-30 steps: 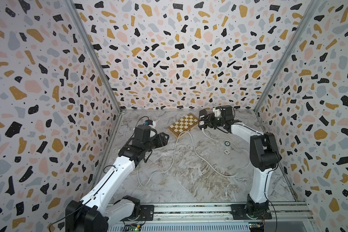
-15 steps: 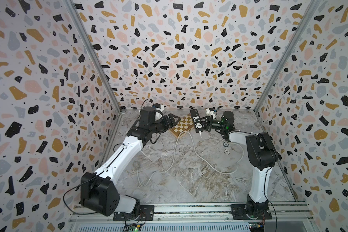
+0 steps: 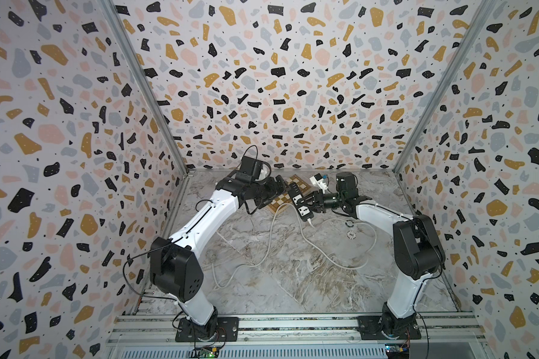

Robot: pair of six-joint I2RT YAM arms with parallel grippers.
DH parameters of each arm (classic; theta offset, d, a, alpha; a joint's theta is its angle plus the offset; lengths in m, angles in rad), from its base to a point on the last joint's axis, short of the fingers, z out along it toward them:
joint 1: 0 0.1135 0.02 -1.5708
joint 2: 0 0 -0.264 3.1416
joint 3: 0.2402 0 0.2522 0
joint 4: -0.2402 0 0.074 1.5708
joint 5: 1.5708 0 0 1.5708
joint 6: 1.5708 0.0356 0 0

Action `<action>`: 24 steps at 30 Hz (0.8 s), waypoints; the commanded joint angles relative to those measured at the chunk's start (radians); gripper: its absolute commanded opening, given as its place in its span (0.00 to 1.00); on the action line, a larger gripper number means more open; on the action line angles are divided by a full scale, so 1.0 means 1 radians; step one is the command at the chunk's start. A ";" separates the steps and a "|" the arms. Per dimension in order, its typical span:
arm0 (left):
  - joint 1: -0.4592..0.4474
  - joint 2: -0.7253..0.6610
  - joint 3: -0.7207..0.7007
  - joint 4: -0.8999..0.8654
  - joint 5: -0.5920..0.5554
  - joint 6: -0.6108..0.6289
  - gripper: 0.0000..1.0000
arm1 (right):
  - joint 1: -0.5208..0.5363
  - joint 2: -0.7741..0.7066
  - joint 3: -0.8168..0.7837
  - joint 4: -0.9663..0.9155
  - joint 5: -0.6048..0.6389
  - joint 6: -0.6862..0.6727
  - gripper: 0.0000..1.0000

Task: Unwrap the cord wrapped around the power strip
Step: Pick up the power strip from the center of the board.

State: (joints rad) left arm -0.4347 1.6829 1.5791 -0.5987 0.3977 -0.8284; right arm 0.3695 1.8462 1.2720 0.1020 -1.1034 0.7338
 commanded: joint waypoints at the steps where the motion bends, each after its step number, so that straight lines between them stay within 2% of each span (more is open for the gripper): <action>1: -0.024 0.025 0.070 -0.043 -0.015 -0.011 0.96 | 0.019 -0.051 0.059 -0.192 0.008 -0.158 0.00; 4: -0.030 0.053 0.084 -0.077 -0.029 -0.025 1.00 | 0.032 -0.057 0.077 -0.249 0.026 -0.203 0.00; 10: -0.038 0.092 0.090 -0.093 -0.043 -0.038 1.00 | 0.066 -0.059 0.118 -0.337 0.039 -0.273 0.00; 22: -0.039 0.136 0.085 -0.090 -0.037 -0.102 0.75 | 0.119 -0.036 0.220 -0.511 0.097 -0.408 0.00; 24: -0.039 0.137 0.080 -0.082 -0.035 -0.108 0.66 | 0.123 -0.031 0.226 -0.516 0.102 -0.408 0.00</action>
State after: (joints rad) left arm -0.4683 1.8198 1.6367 -0.6872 0.3653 -0.9218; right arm 0.4870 1.8462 1.4536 -0.3740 -1.0027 0.3637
